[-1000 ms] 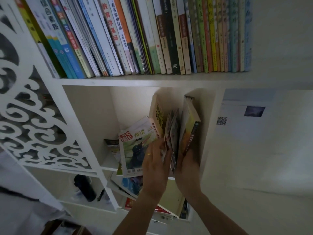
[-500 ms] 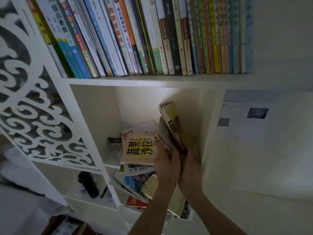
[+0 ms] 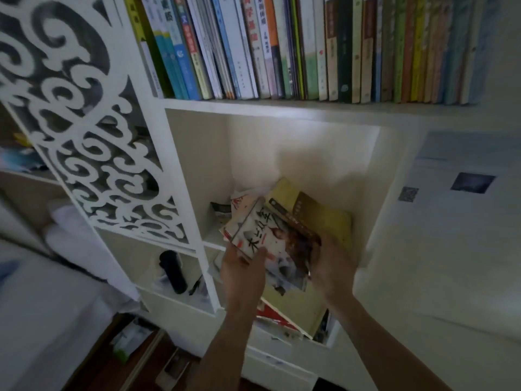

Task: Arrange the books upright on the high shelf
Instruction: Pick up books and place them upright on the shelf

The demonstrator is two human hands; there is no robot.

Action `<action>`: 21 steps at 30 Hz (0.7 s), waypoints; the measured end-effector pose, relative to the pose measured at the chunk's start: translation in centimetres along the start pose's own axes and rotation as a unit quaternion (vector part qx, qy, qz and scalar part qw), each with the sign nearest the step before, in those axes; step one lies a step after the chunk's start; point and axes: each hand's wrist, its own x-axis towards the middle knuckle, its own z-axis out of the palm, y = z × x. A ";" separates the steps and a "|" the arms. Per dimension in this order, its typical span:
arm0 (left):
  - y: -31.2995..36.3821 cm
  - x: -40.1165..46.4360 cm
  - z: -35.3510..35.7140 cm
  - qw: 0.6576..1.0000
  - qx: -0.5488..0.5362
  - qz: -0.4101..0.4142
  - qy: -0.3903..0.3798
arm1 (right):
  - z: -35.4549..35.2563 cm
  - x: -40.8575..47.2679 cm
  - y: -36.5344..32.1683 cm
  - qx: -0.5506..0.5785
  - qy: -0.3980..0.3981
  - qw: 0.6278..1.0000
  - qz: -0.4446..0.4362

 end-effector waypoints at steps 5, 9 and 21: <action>-1.2 0.2 -7.7 0.993 -0.071 -0.086 -0.028 | 0.8 -1.4 -2.9 0.031 -0.008 0.996 -0.086; -0.8 -2.0 -12.1 0.983 -0.122 -0.044 -0.127 | -0.1 -4.9 -6.5 0.176 -0.094 0.971 -0.129; -7.6 -14.5 1.8 0.889 0.180 0.010 -0.422 | -11.6 -17.1 15.7 0.412 -0.112 0.884 0.189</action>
